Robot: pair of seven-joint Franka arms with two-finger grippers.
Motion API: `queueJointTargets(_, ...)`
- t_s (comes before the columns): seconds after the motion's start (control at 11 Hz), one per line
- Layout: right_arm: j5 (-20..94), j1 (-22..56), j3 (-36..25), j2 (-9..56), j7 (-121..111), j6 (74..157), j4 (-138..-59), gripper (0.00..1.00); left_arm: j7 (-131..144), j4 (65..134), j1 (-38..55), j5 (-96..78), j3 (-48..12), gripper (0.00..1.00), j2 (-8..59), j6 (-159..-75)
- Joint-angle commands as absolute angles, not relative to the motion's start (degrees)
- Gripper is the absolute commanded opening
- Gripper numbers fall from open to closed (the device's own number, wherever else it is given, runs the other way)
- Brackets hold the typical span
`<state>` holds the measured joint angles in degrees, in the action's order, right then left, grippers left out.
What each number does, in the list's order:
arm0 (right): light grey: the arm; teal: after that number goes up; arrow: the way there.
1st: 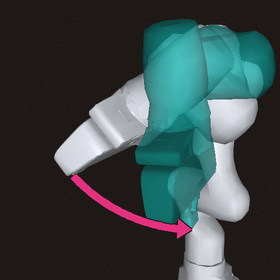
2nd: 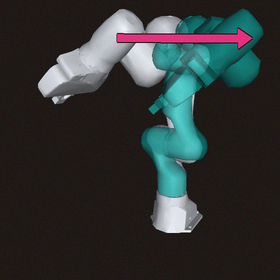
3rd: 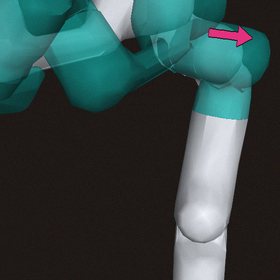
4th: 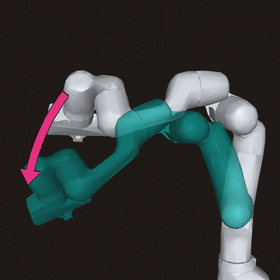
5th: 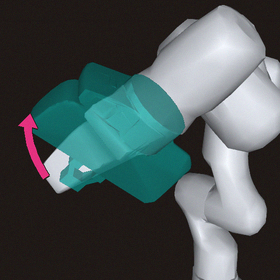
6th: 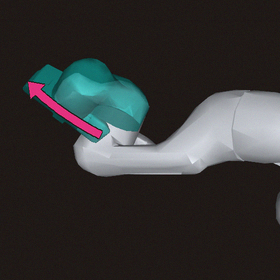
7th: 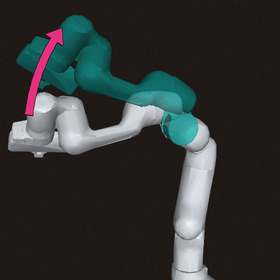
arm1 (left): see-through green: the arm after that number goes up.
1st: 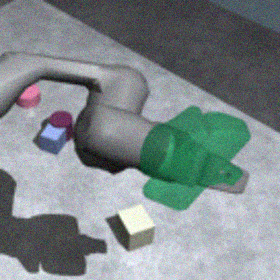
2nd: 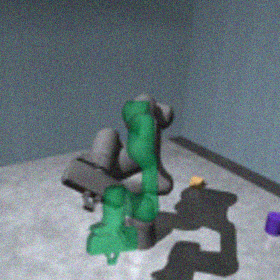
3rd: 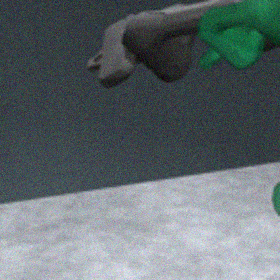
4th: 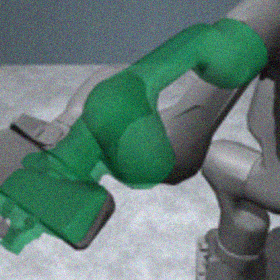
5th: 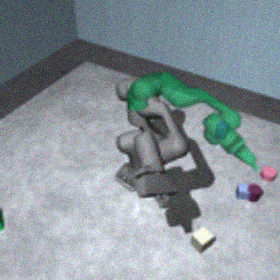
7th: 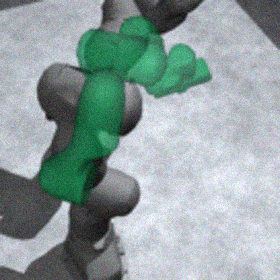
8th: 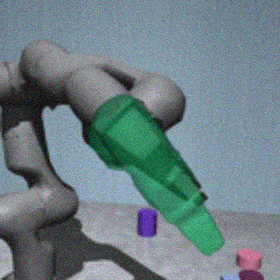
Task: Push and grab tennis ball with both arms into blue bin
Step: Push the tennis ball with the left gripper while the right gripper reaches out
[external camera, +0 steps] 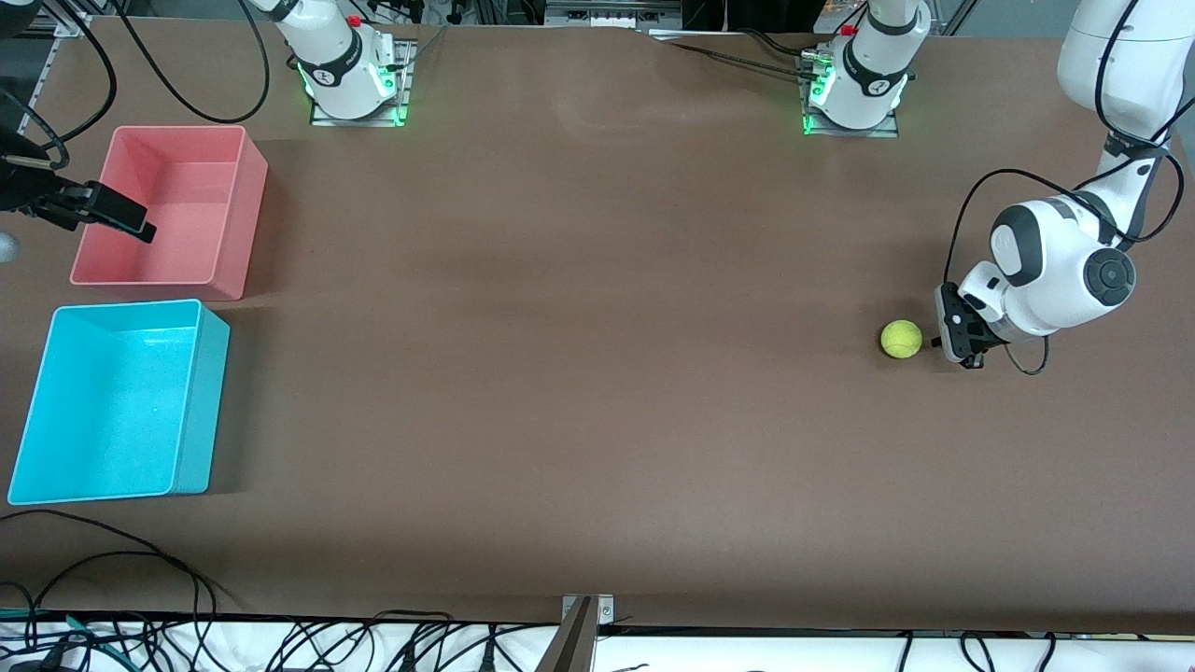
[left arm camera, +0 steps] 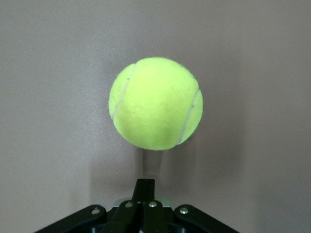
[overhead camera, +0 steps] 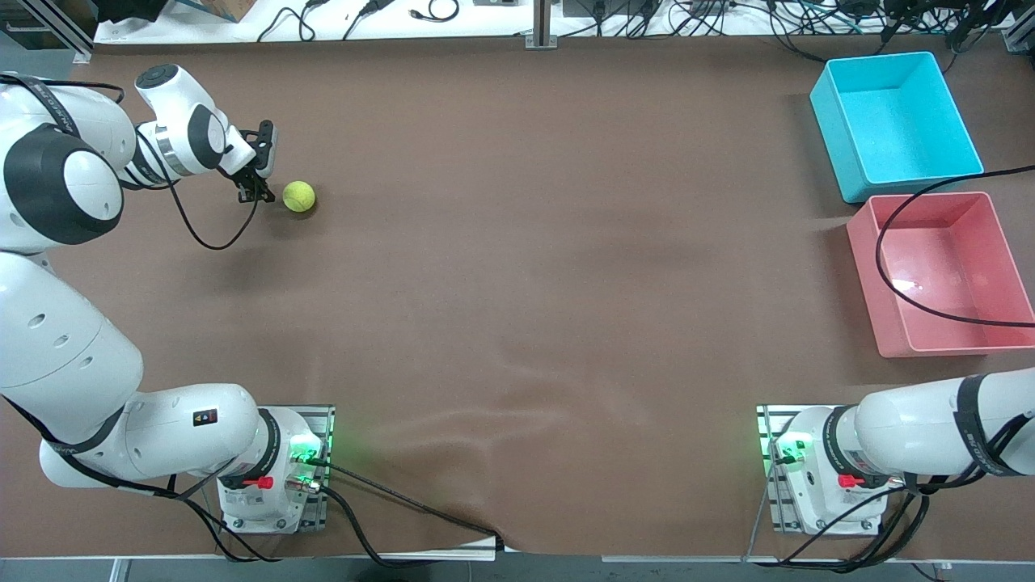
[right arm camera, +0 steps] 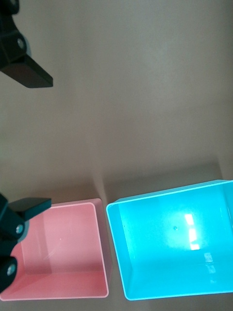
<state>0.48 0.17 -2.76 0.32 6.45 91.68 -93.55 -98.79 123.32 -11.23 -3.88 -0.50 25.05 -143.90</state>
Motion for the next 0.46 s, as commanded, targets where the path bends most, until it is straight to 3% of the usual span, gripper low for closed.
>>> queueJointTargets(0.0,1.49,0.09,-2.64,0.79,6.15,91.32,-92.29,1.00,-96.78,122.87,-9.67,-4.13,-0.09,0.00,25.75,-143.44)
queueJointTargets(0.18,1.49,0.09,-2.64,0.79,6.15,91.32,-92.29,1.00,-91.52,123.39,-7.84,-6.92,-0.52,0.00,26.19,-143.44)
queueJointTargets(0.37,1.49,0.09,-2.64,0.79,6.15,91.32,-92.29,1.00,-83.37,122.70,-3.97,-12.90,-5.15,0.00,26.28,-143.61)
